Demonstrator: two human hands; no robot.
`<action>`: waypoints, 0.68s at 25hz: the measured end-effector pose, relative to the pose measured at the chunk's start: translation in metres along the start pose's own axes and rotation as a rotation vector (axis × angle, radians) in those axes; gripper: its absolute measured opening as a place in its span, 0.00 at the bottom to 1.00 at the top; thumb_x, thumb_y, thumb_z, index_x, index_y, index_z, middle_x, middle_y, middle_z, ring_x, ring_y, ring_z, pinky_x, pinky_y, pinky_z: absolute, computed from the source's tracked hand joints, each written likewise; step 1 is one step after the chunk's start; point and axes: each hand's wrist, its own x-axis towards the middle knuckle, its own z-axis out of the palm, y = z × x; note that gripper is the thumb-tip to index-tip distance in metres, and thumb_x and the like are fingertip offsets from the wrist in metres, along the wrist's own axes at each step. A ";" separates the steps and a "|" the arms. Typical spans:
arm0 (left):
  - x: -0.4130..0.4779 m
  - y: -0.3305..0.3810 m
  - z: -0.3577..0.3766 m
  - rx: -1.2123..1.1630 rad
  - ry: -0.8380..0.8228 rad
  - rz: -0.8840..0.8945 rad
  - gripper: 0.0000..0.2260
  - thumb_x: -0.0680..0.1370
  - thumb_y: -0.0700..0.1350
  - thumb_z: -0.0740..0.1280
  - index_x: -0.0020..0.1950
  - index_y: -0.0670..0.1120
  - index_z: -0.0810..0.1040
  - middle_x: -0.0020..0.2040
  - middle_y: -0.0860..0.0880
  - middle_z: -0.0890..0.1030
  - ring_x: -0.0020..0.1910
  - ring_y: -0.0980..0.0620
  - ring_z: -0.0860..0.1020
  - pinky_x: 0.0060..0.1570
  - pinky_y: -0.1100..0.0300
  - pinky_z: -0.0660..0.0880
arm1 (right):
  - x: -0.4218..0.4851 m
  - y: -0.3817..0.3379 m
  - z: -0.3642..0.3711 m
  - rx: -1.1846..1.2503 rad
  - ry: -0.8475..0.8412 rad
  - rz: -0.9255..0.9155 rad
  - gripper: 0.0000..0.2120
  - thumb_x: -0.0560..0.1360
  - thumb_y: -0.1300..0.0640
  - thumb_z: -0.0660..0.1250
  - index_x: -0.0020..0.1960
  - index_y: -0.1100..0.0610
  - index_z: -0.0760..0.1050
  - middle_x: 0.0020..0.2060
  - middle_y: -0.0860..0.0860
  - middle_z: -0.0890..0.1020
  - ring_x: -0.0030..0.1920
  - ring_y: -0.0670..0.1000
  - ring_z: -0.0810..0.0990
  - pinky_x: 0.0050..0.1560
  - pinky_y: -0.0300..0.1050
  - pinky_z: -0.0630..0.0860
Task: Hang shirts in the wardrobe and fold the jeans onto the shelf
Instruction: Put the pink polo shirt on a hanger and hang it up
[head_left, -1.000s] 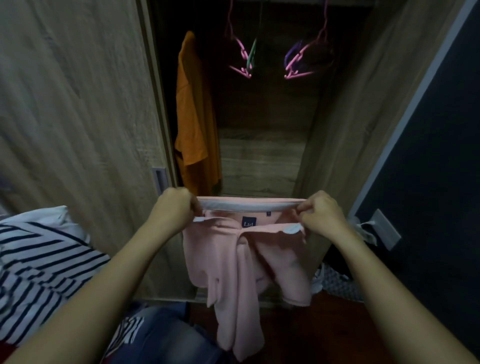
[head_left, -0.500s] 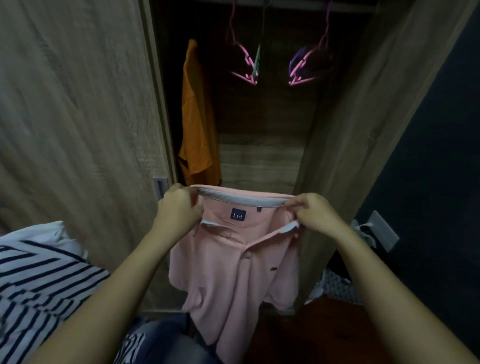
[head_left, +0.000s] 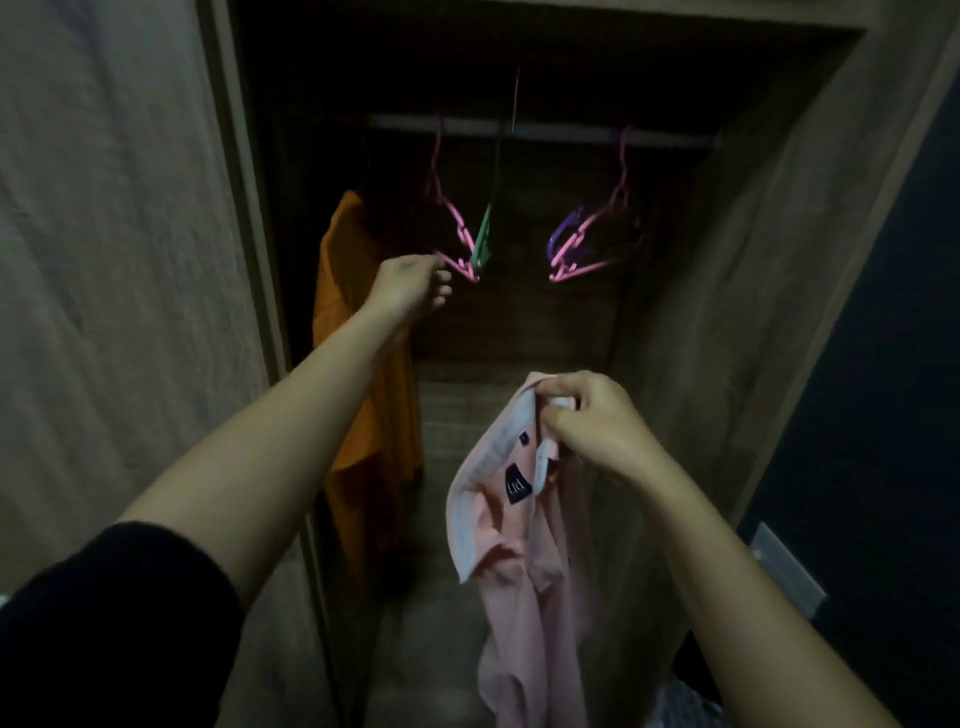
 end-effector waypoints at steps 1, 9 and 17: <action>0.022 0.003 0.006 -0.055 0.030 -0.037 0.14 0.81 0.49 0.57 0.60 0.42 0.75 0.46 0.48 0.78 0.43 0.53 0.77 0.47 0.61 0.75 | 0.005 -0.001 -0.007 -0.004 0.015 -0.018 0.17 0.73 0.64 0.62 0.59 0.57 0.79 0.49 0.47 0.78 0.54 0.49 0.78 0.56 0.45 0.75; 0.127 0.018 0.054 0.002 0.138 -0.037 0.21 0.79 0.53 0.60 0.66 0.42 0.71 0.62 0.41 0.77 0.61 0.43 0.75 0.60 0.50 0.73 | 0.054 0.006 -0.049 0.040 0.065 -0.095 0.18 0.72 0.64 0.61 0.59 0.57 0.78 0.49 0.53 0.83 0.43 0.44 0.80 0.49 0.37 0.76; 0.151 0.037 0.052 0.139 0.287 0.086 0.18 0.79 0.46 0.61 0.68 0.44 0.70 0.55 0.46 0.78 0.51 0.50 0.78 0.53 0.54 0.77 | 0.079 0.025 -0.049 0.065 0.039 -0.100 0.18 0.73 0.64 0.62 0.61 0.57 0.77 0.53 0.49 0.79 0.51 0.41 0.74 0.52 0.36 0.70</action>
